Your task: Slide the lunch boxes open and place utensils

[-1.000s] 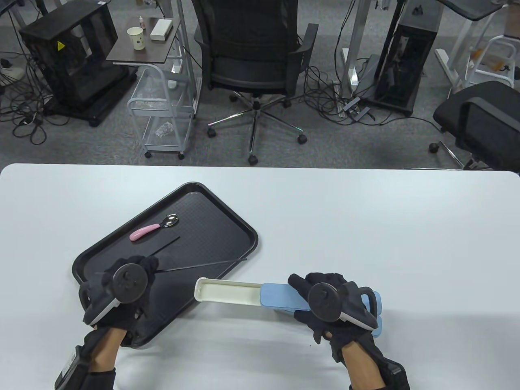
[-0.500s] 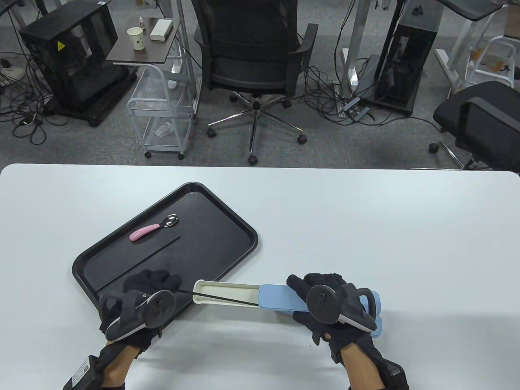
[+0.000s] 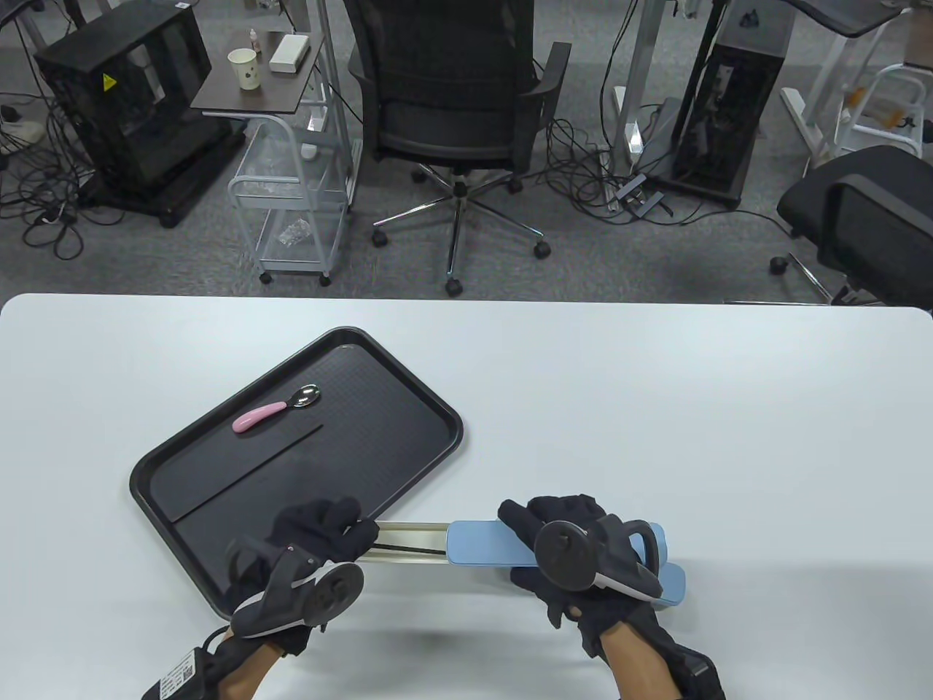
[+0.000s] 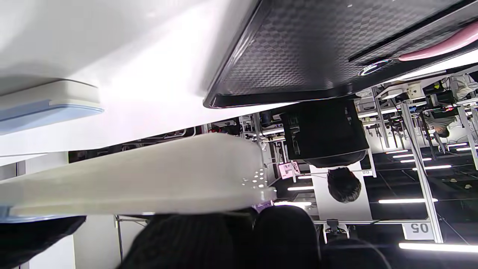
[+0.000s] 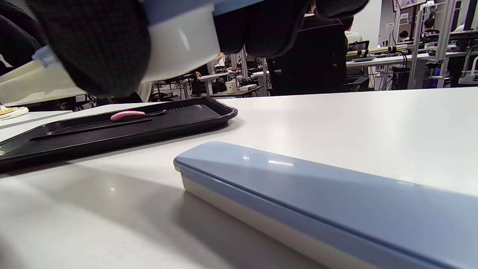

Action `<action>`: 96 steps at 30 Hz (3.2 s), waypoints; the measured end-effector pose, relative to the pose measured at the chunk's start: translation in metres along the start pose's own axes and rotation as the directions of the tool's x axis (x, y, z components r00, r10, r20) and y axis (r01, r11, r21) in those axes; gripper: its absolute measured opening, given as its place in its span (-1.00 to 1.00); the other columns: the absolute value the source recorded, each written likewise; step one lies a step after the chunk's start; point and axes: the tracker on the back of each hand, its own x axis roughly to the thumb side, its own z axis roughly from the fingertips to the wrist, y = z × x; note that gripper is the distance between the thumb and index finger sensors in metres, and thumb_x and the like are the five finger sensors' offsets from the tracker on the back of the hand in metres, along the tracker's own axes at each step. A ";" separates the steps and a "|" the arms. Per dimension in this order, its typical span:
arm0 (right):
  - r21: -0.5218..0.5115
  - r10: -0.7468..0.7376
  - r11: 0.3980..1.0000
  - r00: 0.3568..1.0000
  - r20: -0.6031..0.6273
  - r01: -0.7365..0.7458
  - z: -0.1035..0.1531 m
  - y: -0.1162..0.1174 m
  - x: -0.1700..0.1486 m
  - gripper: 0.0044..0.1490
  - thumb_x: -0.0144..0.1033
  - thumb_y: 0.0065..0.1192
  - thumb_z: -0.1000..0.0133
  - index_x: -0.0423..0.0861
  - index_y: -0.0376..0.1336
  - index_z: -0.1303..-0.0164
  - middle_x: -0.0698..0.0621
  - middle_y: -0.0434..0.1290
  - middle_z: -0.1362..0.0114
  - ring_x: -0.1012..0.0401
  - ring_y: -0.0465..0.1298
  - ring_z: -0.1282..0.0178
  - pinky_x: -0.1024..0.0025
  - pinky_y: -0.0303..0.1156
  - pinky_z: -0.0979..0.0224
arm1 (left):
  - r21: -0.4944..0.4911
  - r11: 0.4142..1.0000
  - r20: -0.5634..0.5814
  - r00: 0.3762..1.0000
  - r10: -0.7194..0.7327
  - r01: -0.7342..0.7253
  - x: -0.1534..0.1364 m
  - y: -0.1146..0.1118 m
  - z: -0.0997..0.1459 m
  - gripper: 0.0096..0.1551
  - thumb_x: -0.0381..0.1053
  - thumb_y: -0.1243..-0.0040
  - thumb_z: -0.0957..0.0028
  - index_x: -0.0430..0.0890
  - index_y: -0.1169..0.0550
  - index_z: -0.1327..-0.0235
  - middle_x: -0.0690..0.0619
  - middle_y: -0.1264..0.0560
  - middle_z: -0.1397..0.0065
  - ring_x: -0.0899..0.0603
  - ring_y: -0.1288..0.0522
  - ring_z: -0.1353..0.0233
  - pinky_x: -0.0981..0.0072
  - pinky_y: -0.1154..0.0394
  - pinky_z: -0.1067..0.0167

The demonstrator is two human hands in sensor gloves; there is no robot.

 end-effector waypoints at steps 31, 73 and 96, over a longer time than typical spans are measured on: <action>-0.018 -0.021 1.000 1.000 -0.021 0.020 -0.001 -0.005 -0.006 0.01 0.07 0.47 0.01 0.20 0.01 -0.59 -0.10 0.14 -0.59 -0.11 0.25 -0.56 -0.29 0.02 -0.61 | 0.070 0.980 -0.273 0.942 0.197 -0.185 -0.075 0.012 -0.003 -0.33 0.09 -0.26 0.08 0.19 -0.39 -0.37 0.14 -0.31 -0.59 -0.23 -0.24 -0.57 -0.22 -0.13 -0.42; -0.023 -0.035 0.999 0.999 -0.041 0.034 0.001 -0.009 -0.015 0.01 0.08 0.46 0.01 0.19 0.01 -0.59 -0.09 0.14 -0.59 -0.10 0.25 -0.56 -0.28 0.02 -0.61 | -0.611 0.777 -0.690 0.584 -0.428 -0.151 -0.186 -0.127 -0.037 -0.39 0.03 -0.28 0.08 0.02 -0.47 -0.30 0.00 -0.44 -0.47 -0.24 -0.24 -0.59 -0.24 -0.04 -0.47; -0.024 -0.045 0.999 0.998 -0.048 0.044 0.001 -0.009 -0.018 0.00 0.09 0.46 0.01 0.20 0.01 -0.59 -0.09 0.14 -0.59 -0.10 0.25 -0.56 -0.28 0.03 -0.62 | -0.617 0.783 -0.634 0.639 -0.435 -0.080 -0.181 -0.120 -0.038 -0.56 0.12 -0.18 0.09 0.17 -0.54 -0.09 0.09 -0.58 -0.31 -0.18 -0.39 -0.52 -0.20 -0.13 -0.46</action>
